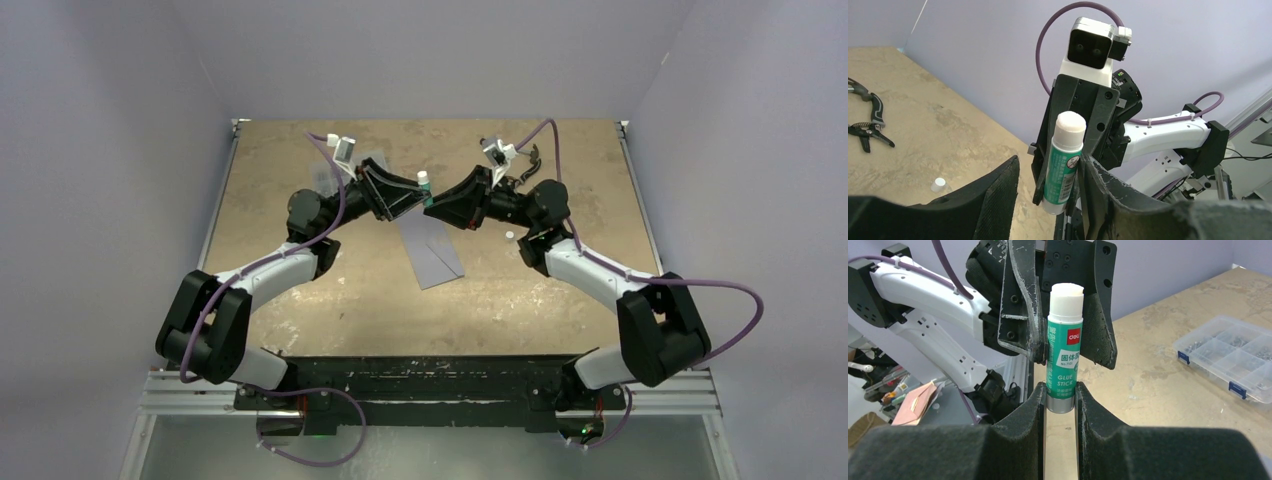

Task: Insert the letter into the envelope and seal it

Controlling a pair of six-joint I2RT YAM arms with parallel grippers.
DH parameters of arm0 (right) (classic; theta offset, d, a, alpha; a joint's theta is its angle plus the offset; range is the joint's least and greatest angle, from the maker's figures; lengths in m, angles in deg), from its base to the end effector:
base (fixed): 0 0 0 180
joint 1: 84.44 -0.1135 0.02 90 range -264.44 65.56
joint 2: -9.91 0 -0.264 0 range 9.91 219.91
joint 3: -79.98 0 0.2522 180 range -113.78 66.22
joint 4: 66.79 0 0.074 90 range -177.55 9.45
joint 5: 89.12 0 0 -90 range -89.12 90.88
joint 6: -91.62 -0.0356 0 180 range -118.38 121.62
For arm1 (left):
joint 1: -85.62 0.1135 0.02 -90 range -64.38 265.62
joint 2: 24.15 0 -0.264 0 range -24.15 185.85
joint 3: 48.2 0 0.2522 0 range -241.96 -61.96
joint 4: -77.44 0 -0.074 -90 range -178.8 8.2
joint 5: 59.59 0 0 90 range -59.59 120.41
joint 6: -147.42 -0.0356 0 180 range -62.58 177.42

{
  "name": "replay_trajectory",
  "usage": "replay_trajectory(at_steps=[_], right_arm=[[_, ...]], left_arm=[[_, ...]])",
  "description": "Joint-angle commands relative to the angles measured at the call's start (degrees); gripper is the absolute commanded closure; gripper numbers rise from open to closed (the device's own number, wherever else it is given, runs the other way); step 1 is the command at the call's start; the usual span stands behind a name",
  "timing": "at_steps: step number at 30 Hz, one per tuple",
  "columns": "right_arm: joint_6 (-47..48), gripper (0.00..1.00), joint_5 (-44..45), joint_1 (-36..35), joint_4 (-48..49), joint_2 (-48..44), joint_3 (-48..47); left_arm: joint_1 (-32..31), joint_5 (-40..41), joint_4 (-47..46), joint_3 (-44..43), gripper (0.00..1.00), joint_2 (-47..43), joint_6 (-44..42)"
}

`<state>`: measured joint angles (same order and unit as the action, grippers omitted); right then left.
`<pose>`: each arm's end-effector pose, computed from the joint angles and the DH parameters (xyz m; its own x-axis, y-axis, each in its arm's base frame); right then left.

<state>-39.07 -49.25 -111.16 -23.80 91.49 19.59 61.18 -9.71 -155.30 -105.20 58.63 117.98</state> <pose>0.2614 0.1622 0.3195 -0.3514 0.2910 -0.8898 -0.9175 0.0824 0.3892 0.2674 -0.1467 0.3116 -0.5280 -0.4915 -0.6925 0.7720 0.0620 -0.6326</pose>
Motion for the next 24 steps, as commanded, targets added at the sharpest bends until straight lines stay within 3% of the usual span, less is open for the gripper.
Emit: replay_trajectory(at_steps=[1, 9, 10, 13, 14, 17, 19, 22, 24], right_arm=[[2.5, 0.88, -4.8, -0.4, 0.9, 0.6, -2.4], [4.4, 0.86, -7.2, -0.5, -1.5, 1.8, -3.8], [4.3, 0.86, -7.3, -0.4, -1.5, 2.0, -4.1], [4.1, 0.84, -6.7, -0.5, -2.2, 2.2, -4.6], [4.0, 0.79, -6.6, -0.5, -3.1, 2.2, -4.8], [3.2, 0.48, -6.0, -0.5, -4.2, 1.4, -3.2], [0.7, 0.34, -3.6, -0.4, -1.3, 0.0, -0.1], [-9.2, 0.22, 2.0, -0.4, 12.1, -1.4, 5.5], [-19.3, 0.2, 7.4, -0.4, 23.5, -1.7, 9.5]], left_arm=[[-0.2, -1.3, 2.3, -2.1, 0.55, -0.3, -1.4], [-0.3, -3.1, 3.6, -2.8, 0.64, -0.3, -2.0], [-0.4, -3.5, 3.6, -2.8, 0.68, -0.3, -2.0], [-0.5, -5.0, 3.6, -3.0, 1.0, 0.0, -2.2], [-0.5, -5.1, 3.4, -2.9, 1.0, -0.2, -2.2], [-0.5, -4.0, 3.8, -3.7, 1.0, -1.3, -2.7], [-0.5, -1.9, 4.8, -5.0, 1.0, -2.0, -2.5], [-0.5, 2.5, 2.6, -5.2, 1.0, -3.1, 0.1], [-0.5, 5.4, -0.8, -4.7, 1.0, -3.4, 3.2]])
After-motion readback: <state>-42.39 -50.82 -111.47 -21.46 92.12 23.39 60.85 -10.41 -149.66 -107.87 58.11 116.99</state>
